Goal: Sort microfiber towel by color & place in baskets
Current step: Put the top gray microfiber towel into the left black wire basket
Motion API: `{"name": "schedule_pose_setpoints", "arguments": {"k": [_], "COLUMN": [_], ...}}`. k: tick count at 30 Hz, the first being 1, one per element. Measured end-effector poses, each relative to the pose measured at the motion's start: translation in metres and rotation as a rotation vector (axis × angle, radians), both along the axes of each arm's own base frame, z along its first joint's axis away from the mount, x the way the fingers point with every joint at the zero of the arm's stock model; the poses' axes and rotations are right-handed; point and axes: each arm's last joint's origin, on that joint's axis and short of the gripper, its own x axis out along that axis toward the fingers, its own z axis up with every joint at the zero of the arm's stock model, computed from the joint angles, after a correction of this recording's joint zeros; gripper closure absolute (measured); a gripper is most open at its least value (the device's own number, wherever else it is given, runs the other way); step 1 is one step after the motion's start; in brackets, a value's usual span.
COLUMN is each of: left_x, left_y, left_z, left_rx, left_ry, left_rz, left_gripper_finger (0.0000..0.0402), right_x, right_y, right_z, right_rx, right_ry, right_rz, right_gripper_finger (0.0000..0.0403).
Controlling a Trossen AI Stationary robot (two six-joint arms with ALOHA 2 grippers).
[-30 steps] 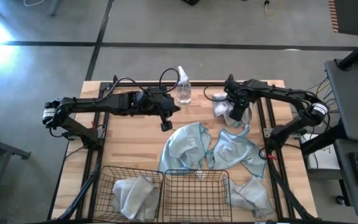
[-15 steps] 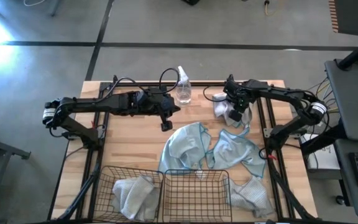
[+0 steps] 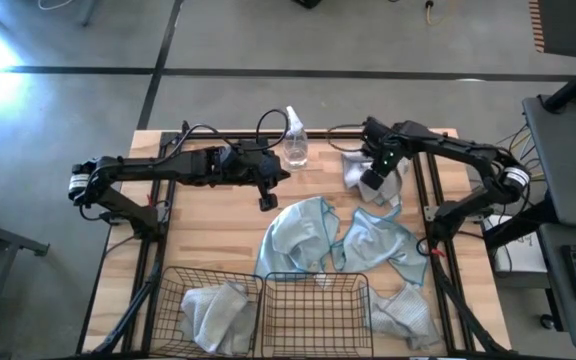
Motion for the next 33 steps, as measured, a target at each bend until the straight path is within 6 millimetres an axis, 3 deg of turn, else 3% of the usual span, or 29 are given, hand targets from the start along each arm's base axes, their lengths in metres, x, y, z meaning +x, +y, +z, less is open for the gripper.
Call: {"name": "schedule_pose_setpoints", "arguments": {"k": [15,25,33], "left_x": [-0.004,-0.014,-0.029], "left_y": [0.003,0.007,0.005], "left_z": [0.008,0.041,0.07], "left_rx": [-0.04,0.047,0.046], "left_ry": [-0.006,0.049,0.11], "left_rz": [0.041,0.166,0.17], "left_gripper_finger": [0.0402,0.0402,0.0402], "right_x": [0.005,0.011,0.025], "right_y": [0.012,0.045,0.079], "right_z": [0.095,0.143,0.176], "right_rx": [0.026,0.059,0.078], "right_ry": [-0.462,-0.655,-0.786], "right_rz": [-0.017,0.074,0.178], "right_gripper_finger": [0.0394,0.0394,0.0394]}}
